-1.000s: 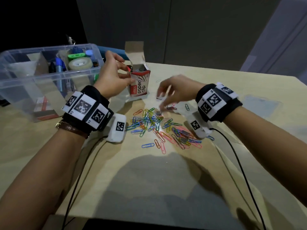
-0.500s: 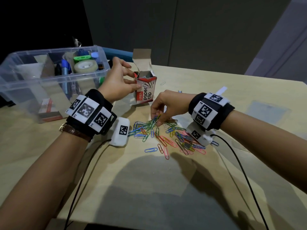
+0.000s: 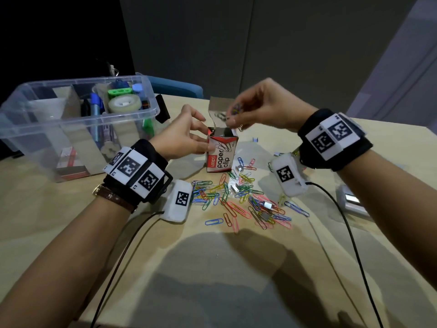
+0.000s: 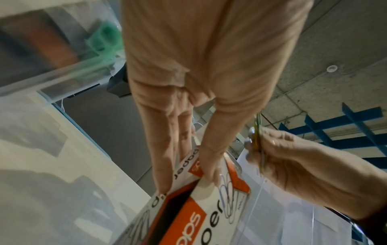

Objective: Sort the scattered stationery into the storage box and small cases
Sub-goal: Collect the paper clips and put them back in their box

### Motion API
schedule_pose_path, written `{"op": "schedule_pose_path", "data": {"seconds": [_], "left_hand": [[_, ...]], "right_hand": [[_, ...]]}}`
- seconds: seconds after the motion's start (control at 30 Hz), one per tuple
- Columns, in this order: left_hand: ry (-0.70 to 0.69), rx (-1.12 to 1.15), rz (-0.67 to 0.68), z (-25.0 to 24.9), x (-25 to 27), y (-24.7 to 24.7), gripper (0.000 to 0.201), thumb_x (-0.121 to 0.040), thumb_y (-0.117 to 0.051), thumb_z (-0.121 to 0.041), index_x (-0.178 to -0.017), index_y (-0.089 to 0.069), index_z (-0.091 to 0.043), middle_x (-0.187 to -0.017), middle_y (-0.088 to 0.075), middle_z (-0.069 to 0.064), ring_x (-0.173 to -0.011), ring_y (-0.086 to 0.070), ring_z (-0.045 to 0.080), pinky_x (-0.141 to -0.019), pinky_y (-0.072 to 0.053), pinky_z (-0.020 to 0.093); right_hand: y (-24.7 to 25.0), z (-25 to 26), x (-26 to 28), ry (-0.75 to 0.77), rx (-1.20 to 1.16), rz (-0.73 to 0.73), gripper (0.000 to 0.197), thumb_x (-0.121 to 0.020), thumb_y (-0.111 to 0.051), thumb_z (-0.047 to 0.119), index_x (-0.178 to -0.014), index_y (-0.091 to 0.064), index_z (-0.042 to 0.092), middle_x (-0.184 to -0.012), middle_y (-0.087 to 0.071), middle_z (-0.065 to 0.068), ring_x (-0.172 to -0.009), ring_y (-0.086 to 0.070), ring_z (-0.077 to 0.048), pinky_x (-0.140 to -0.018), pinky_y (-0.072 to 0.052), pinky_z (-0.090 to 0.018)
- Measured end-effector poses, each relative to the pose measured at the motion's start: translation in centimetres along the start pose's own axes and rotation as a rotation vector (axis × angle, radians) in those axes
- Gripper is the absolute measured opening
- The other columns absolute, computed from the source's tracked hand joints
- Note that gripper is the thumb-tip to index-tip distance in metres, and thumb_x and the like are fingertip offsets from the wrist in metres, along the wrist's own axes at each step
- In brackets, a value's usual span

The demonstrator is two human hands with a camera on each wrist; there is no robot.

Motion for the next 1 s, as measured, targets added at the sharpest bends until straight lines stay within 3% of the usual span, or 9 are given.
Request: {"op": "schedule_pose_path", "data": {"seconds": [0.1,0.23,0.43,0.6,0.73,0.83,0.93,1.0], "left_hand": [[0.003,0.004,0.014,-0.1,0.0,-0.2,0.054,-0.079,-0.070,0.008,-0.113,-0.033,-0.013,-0.107,-0.055,0.006,-0.080,-0.068,0.015,-0.069,-0.060,0.030],[0.002,0.002,0.008,0.0,-0.1,-0.1,0.052,-0.080,-0.069,0.009,-0.109,-0.033,-0.013,-0.107,-0.054,0.007,-0.080,-0.067,0.017,-0.069,-0.061,0.032],[0.002,-0.017,-0.009,0.1,-0.2,-0.3,0.051,-0.080,-0.069,0.008,-0.109,-0.033,-0.012,-0.105,-0.054,0.002,-0.082,-0.067,0.018,-0.066,-0.061,0.030],[0.001,-0.041,-0.001,-0.1,0.0,-0.2,0.053,-0.080,-0.071,0.005,-0.110,-0.033,-0.014,-0.106,-0.055,0.004,-0.082,-0.068,0.018,-0.067,-0.061,0.030],[0.005,-0.056,-0.004,-0.2,0.1,-0.2,0.053,-0.079,-0.072,0.004,-0.111,-0.033,-0.014,-0.103,-0.054,0.001,-0.082,-0.067,0.018,-0.070,-0.061,0.034],[0.011,-0.056,0.007,-0.4,0.3,-0.2,0.054,-0.079,-0.072,0.004,-0.111,-0.033,-0.015,-0.103,-0.054,0.003,-0.090,-0.068,0.027,-0.078,-0.060,0.043],[0.007,-0.070,0.020,-0.7,0.5,-0.2,0.056,-0.077,-0.074,0.003,-0.111,-0.033,-0.016,-0.105,-0.056,0.007,-0.094,-0.068,0.034,-0.082,-0.058,0.050],[0.005,-0.081,0.018,-0.8,0.6,-0.2,0.056,-0.078,-0.074,0.003,-0.111,-0.033,-0.016,-0.104,-0.056,0.006,-0.089,-0.068,0.030,-0.081,-0.058,0.050]], "right_hand": [[-1.0,0.3,-1.2,-0.001,-0.027,-0.083,0.020,-0.079,-0.075,0.013,-0.097,-0.071,0.005,-0.095,-0.073,-0.015,-0.087,-0.072,-0.021,-0.072,-0.057,-0.023],[-2.3,-1.1,-1.5,-0.038,0.166,-0.126,0.014,-0.076,-0.081,0.017,-0.089,-0.076,0.013,-0.086,-0.075,-0.010,-0.083,-0.072,-0.020,-0.070,-0.059,-0.025],[-2.6,-1.3,-1.4,-0.024,0.421,-0.148,0.014,-0.077,-0.082,0.020,-0.090,-0.079,0.023,-0.082,-0.074,0.005,-0.079,-0.069,-0.006,-0.075,-0.056,-0.022],[-1.9,-0.1,-1.9,-0.007,0.430,-0.121,0.016,-0.073,-0.084,0.016,-0.086,-0.075,0.014,-0.078,-0.072,0.005,-0.070,-0.069,-0.003,-0.061,-0.054,-0.013],[-1.9,0.1,-2.2,-0.005,0.421,-0.044,0.012,-0.074,-0.082,0.015,-0.084,-0.076,0.010,-0.076,-0.073,0.003,-0.069,-0.070,-0.001,-0.065,-0.056,-0.014],[-1.9,0.1,-2.3,0.021,0.349,-0.092,0.014,-0.074,-0.082,0.014,-0.083,-0.074,0.007,-0.078,-0.074,-0.002,-0.071,-0.071,-0.005,-0.068,-0.057,-0.016],[-1.8,-0.1,-2.2,0.031,0.298,-0.152,0.019,-0.071,-0.083,0.024,-0.078,-0.074,0.009,-0.078,-0.073,-0.002,-0.071,-0.071,-0.007,-0.064,-0.056,-0.015],[-2.1,-0.3,-2.1,0.025,0.342,-0.160,0.022,-0.072,-0.081,0.031,-0.078,-0.076,0.010,-0.079,-0.072,0.001,-0.069,-0.069,-0.004,-0.060,-0.054,-0.013]]}}
Point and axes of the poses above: each hand's wrist, its own x-axis away from the middle knuckle, its own y-axis out of the back of the hand, z = x × y, the point moved 1 cm from there along -x, towards the middle knuckle
